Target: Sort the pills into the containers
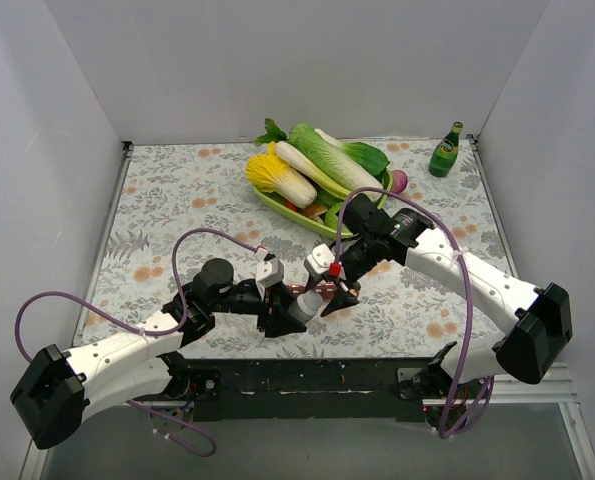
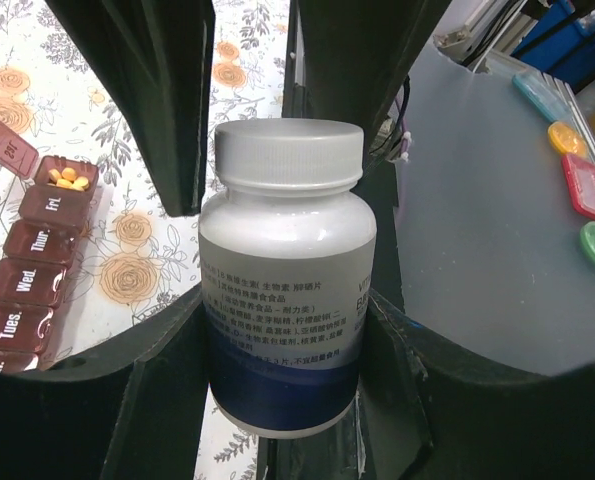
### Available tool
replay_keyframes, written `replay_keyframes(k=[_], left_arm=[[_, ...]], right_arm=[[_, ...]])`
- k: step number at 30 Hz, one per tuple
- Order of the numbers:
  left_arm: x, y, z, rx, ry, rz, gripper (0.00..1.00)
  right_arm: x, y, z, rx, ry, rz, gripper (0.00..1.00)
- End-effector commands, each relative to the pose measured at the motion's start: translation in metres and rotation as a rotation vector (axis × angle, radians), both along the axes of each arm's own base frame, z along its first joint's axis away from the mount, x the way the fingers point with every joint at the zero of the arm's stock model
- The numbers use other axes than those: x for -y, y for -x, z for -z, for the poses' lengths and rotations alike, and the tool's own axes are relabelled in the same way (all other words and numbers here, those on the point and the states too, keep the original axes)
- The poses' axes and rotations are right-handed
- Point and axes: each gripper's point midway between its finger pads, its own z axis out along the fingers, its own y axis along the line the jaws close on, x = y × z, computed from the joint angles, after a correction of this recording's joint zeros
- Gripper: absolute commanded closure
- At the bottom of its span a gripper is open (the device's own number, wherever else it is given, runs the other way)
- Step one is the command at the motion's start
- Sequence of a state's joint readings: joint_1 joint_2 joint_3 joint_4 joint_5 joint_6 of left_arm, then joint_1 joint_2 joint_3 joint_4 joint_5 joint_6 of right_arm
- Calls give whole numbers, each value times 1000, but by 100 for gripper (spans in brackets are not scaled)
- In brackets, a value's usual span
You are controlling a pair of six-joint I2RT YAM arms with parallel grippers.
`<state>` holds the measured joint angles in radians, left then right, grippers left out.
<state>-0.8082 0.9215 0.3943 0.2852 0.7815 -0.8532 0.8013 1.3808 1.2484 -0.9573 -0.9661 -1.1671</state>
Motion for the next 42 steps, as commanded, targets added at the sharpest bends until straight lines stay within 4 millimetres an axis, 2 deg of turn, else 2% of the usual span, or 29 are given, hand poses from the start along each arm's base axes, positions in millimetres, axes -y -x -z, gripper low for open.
replay_keyframes(k=[1, 9, 14, 22, 26, 30, 33, 34, 36, 37, 38, 40, 41, 42], left_arm=[[5, -3, -24, 47, 73, 2, 100], [7, -10, -20, 45, 57, -31, 100], [7, -13, -20, 52, 54, -44, 100], [8, -17, -24, 65, 73, -60, 100], [9, -18, -26, 65, 84, -64, 100], [11, -22, -25, 59, 85, -77, 100], [12, -28, -23, 57, 76, -110, 100], [11, -29, -22, 54, 73, -123, 100], [10, -35, -21, 47, 59, -158, 93], [9, -39, -23, 52, 60, -185, 75], [9, -40, -25, 52, 60, -195, 63], [6, -48, -28, 56, 61, -247, 33], [2, -49, -31, 60, 60, -270, 2], [0, -52, -33, 64, 58, -297, 2]], right_arm=[[-6, -3, -13, 24, -41, 26, 35], [-9, 7, -20, -55, -61, 20, 34], [-11, 6, -21, -82, -50, 35, 34], [-13, 2, -6, -113, -3, 84, 22], [-16, 2, -5, -116, 0, 83, 20], [-17, 3, -4, -131, 0, 84, 29], [-18, 3, -5, -142, 7, 95, 45], [-18, 3, -4, -145, 10, 97, 55], [-17, 3, -1, -158, 23, 113, 62], [-16, 1, 0, -162, 29, 125, 65], [-15, -1, 3, -165, 32, 139, 66], [-9, -10, 1, -187, 32, 194, 67], [-6, -14, 4, -195, 34, 215, 68], [-2, -18, 0, -192, 25, 237, 68]])
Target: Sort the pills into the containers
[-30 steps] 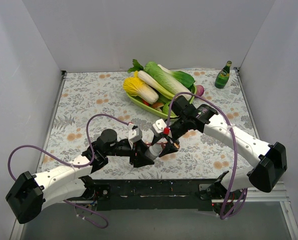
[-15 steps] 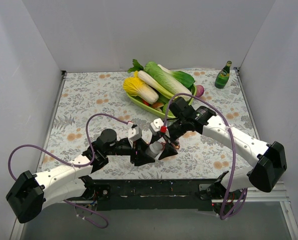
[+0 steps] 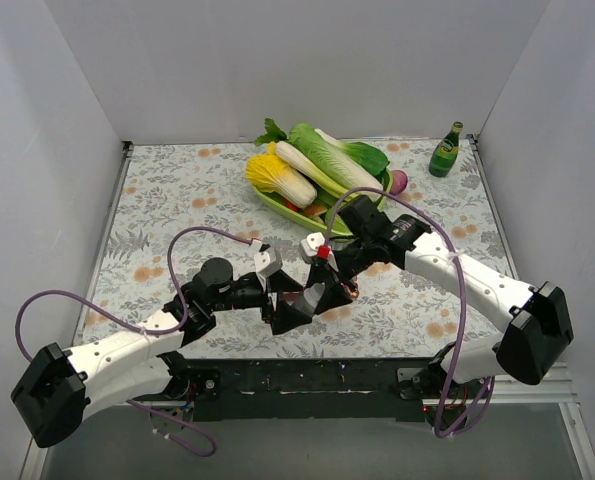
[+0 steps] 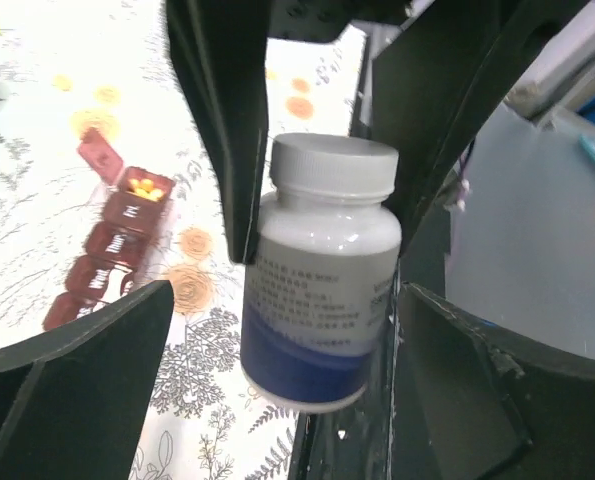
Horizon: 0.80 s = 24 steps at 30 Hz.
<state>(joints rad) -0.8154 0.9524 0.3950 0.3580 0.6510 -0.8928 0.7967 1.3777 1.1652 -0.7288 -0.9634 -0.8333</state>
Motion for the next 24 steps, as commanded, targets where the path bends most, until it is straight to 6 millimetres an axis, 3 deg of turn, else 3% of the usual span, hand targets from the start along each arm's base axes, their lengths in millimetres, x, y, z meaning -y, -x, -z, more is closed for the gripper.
replay_keyframes(k=[1, 5, 7, 8, 9, 11, 12, 13, 14, 15, 18, 20, 21, 24], left_arm=[[-10, -31, -31, 66, 35, -195, 2], [-30, -43, -35, 119, -14, -315, 2], [-43, -48, -42, 157, -22, -382, 2], [-50, -50, -35, 162, -61, -405, 2], [-58, -53, -38, 203, -72, -436, 2], [-67, -51, -21, 200, -151, -443, 2], [-69, -51, -18, 202, -172, -441, 2], [-70, -49, -15, 207, -187, -431, 2], [-69, -46, -16, 213, -180, -414, 2], [-67, -43, -15, 216, -175, -386, 2], [-65, -44, -13, 219, -187, -380, 2], [-63, -46, -10, 219, -196, -373, 2], [-62, -45, -11, 220, -192, -367, 2], [-60, -44, -11, 214, -174, -361, 2]], right_arm=[[17, -19, -9, -32, -14, 121, 68], [49, -40, 1, 10, 28, 247, 68], [82, -66, 16, 29, 136, 408, 68], [97, -76, 20, 30, 170, 472, 68], [128, -100, 25, 39, 218, 614, 68], [168, -122, 36, 32, 275, 780, 66], [213, -143, 44, 44, 343, 949, 66], [238, -157, 49, 62, 369, 1034, 65], [261, -166, 52, 79, 399, 1100, 65], [301, -175, 63, 75, 467, 1214, 64], [365, -198, 77, 99, 559, 1369, 64], [392, -213, 73, 117, 585, 1427, 64], [406, -215, 85, 63, 607, 1453, 64], [429, -229, 93, 18, 637, 1479, 62]])
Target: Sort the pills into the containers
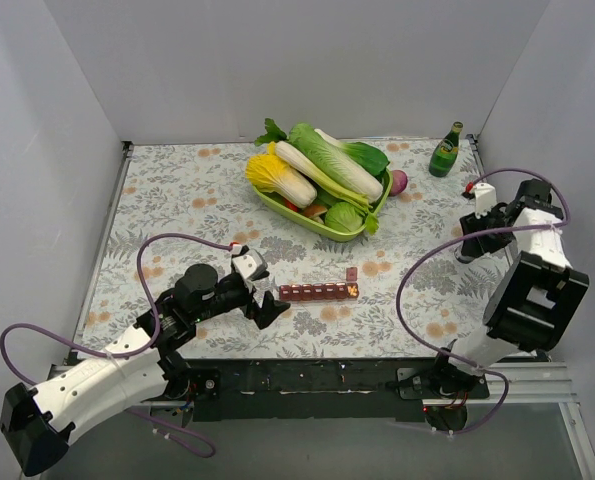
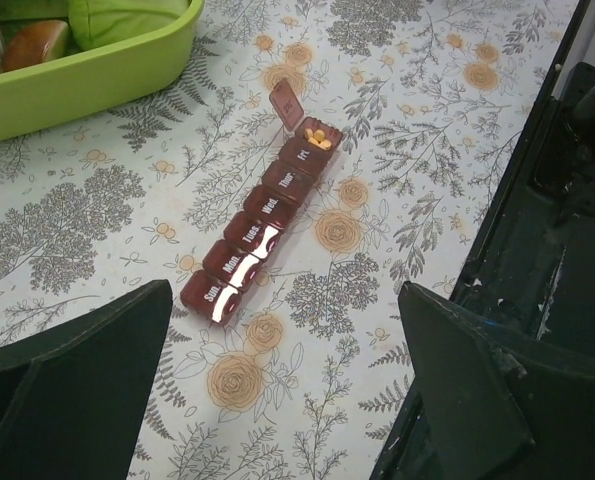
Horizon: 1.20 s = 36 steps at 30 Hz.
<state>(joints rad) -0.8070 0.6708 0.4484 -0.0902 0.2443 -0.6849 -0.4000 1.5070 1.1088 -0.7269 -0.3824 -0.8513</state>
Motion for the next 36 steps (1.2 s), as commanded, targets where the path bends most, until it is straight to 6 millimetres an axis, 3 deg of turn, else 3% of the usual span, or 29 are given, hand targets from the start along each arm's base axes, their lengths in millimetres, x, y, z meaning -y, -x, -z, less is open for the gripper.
replay_keyframes(k=[1, 7, 14, 16, 19, 25, 28, 30, 31, 33, 34, 36], left_arm=[[1, -1, -11, 39, 24, 12, 2], [2, 0, -10, 52, 27, 23, 2], [7, -1, -4, 55, 3, 50, 2], [9, -2, -2, 54, -10, 59, 2], [12, -4, -1, 56, -25, 69, 2], [18, 0, 8, 75, -55, 141, 2], [20, 3, 17, 106, -90, 192, 2], [20, 1, 25, 111, -120, 200, 2], [19, 0, 28, 110, -130, 199, 2], [19, 1, 37, 102, -154, 212, 2], [19, 2, 41, 92, -167, 225, 2], [20, 3, 50, 81, -189, 242, 2]], right_arm=[[44, -34, -9, 33, 83, 49, 61], [45, -46, 10, -37, 18, 35, 45], [46, -42, 24, -76, 24, 13, 29], [46, -41, 24, -71, 34, 7, 20], [48, -41, 11, -52, 55, -8, 13], [41, -53, -48, 68, 83, -73, 5], [15, -54, -71, 101, 56, -169, 5], [-12, -49, -73, 94, 27, -261, 5], [-29, -46, -79, 116, -3, -313, 5], [-71, -32, -70, 101, -55, -439, 5], [-91, -27, -78, 161, -74, -525, 5], [-135, -11, -64, 186, -124, -666, 6]])
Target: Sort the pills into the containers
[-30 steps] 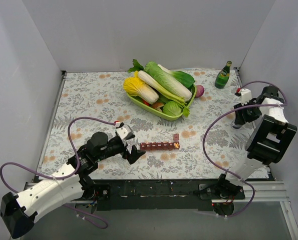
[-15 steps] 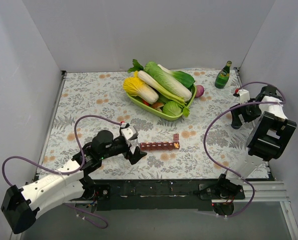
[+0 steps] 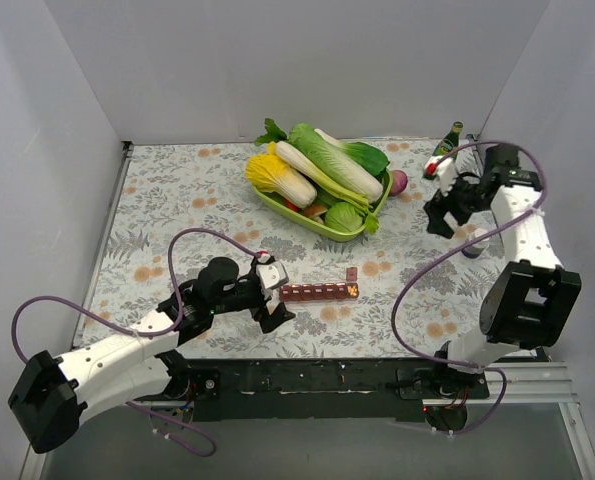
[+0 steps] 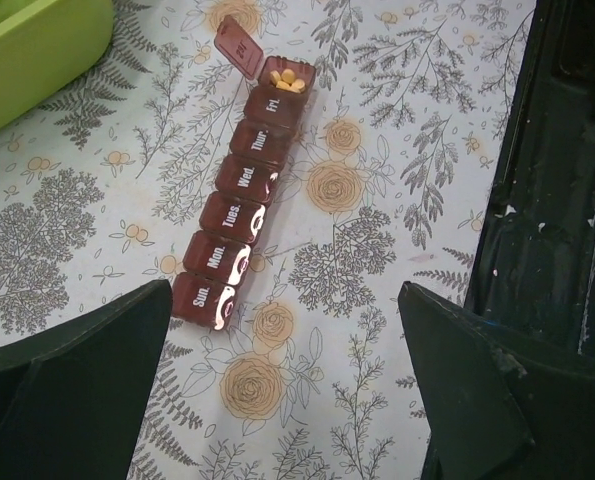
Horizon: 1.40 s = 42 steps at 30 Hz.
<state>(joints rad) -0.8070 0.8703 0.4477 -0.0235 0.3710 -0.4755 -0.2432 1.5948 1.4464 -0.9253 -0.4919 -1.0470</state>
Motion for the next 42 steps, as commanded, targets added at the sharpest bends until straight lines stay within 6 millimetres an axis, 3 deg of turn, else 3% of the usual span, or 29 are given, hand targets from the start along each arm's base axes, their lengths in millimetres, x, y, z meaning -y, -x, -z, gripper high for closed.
replay_keyframes(k=[1, 2, 3, 5, 9, 10, 12, 13, 17, 23, 27, 31, 36, 42], left_arm=[[2, 3, 14, 17, -49, 65, 2], [2, 4, 18, 13, -56, 72, 2], [2, 4, 22, 11, -68, 80, 3], [4, 3, 30, 18, -91, 107, 5], [12, -8, 39, 74, -122, 140, 8], [13, -10, 50, 80, -160, 160, 8], [19, -21, 51, 113, -171, 162, 8], [20, -24, 61, 120, -205, 181, 8], [31, -38, 72, 139, -245, 203, 7], [43, -54, 71, 178, -247, 204, 8], [46, -54, 72, 175, -254, 223, 8], [45, -52, 90, 130, -308, 252, 9], [46, -56, 105, 69, -371, 256, 22], [45, -61, 109, 49, -394, 230, 47]], right_arm=[[-102, 51, 1, 75, -165, -402, 7], [-125, 61, 2, 103, -191, -492, 7], [-136, 79, 17, 87, -222, -546, 7], [-166, 88, 14, 184, -233, -682, 6], [-186, 91, 40, 186, -202, -741, 5], [-192, 90, 46, 157, -197, -764, 5], [-198, 100, 54, 98, -202, -813, 7], [-203, 103, 58, 79, -209, -842, 8], [-212, 107, 62, 88, -220, -878, 8], [-215, 112, 61, 81, -244, -878, 9], [-213, 118, 65, 69, -250, -873, 9], [-214, 121, 65, 68, -262, -872, 9], [-210, 123, 75, 31, -249, -872, 10], [-211, 126, 77, 18, -260, -869, 10]])
